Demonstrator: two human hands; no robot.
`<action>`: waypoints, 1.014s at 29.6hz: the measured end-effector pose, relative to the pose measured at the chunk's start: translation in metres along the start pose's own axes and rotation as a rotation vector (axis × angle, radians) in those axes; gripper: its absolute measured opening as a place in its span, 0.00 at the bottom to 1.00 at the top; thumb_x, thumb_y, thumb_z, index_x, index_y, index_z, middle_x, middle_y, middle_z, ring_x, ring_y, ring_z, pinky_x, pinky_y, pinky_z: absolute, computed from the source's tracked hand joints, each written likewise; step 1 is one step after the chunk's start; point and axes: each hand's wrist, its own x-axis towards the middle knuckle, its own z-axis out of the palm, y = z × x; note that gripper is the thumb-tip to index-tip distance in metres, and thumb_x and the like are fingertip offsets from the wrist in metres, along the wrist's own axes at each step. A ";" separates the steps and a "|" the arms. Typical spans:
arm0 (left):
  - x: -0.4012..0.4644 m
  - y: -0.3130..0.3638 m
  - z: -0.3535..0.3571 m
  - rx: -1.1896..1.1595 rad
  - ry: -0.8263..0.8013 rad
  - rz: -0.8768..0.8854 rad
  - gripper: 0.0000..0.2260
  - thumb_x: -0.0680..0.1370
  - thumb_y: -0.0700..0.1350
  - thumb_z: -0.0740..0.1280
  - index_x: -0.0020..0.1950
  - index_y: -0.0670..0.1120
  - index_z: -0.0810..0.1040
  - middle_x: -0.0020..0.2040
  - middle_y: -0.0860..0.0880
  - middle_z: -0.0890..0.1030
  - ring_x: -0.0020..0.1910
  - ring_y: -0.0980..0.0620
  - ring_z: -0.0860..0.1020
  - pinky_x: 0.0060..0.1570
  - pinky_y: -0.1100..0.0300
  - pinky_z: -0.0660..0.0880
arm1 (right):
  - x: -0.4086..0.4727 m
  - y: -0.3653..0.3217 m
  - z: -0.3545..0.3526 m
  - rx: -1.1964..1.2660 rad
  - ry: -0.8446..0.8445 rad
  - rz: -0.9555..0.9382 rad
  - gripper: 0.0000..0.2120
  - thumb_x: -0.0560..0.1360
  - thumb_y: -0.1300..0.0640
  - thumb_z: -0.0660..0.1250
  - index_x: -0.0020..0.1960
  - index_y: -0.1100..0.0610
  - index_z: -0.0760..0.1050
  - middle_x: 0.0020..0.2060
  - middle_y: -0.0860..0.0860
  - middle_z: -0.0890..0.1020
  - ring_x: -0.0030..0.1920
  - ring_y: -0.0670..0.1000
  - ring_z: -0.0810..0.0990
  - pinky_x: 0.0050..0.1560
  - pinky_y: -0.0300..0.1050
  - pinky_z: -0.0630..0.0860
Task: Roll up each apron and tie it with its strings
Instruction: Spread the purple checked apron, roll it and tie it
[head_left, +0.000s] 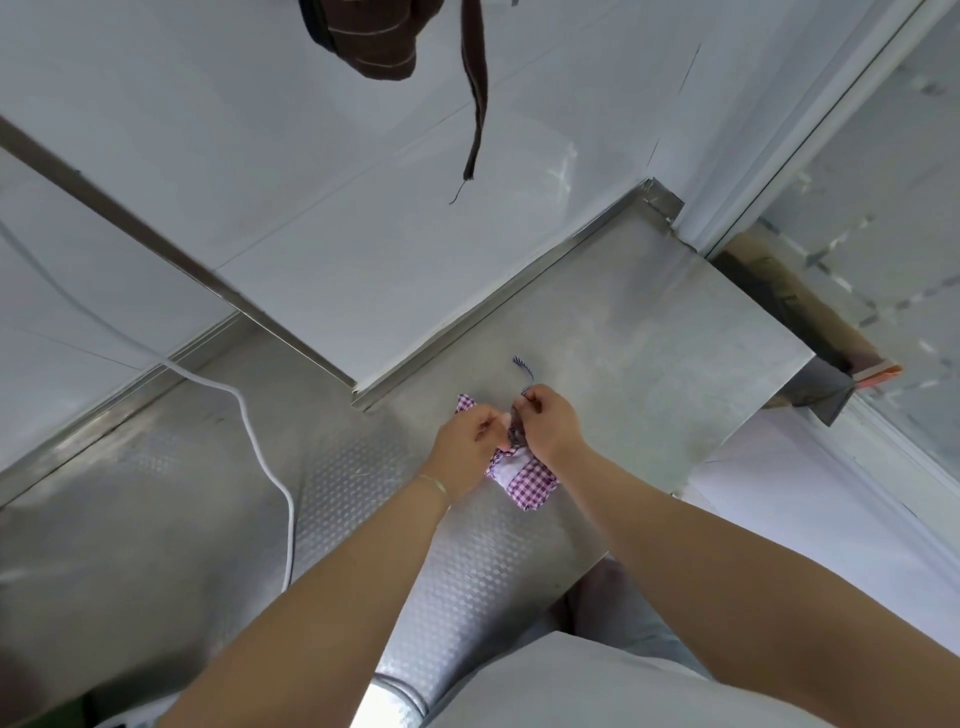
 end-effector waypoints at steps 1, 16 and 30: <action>0.002 0.002 0.002 -0.063 0.022 -0.055 0.10 0.82 0.46 0.61 0.42 0.46 0.77 0.40 0.49 0.81 0.42 0.51 0.79 0.45 0.63 0.73 | -0.004 0.000 -0.001 0.065 0.016 0.008 0.08 0.81 0.59 0.60 0.44 0.59 0.74 0.38 0.55 0.79 0.39 0.54 0.77 0.44 0.48 0.75; 0.004 0.000 0.008 -0.036 0.025 -0.066 0.07 0.75 0.38 0.70 0.39 0.49 0.77 0.38 0.50 0.81 0.41 0.51 0.79 0.46 0.62 0.74 | -0.032 0.006 -0.022 -0.131 -0.129 -0.391 0.11 0.80 0.63 0.59 0.60 0.59 0.75 0.52 0.55 0.81 0.51 0.56 0.80 0.56 0.49 0.75; 0.000 -0.009 0.004 0.149 0.038 0.015 0.07 0.79 0.37 0.63 0.41 0.44 0.72 0.40 0.42 0.77 0.42 0.43 0.75 0.45 0.51 0.72 | -0.015 -0.009 -0.030 -0.323 -0.383 -0.408 0.09 0.73 0.61 0.72 0.52 0.57 0.76 0.45 0.54 0.84 0.45 0.52 0.81 0.47 0.43 0.74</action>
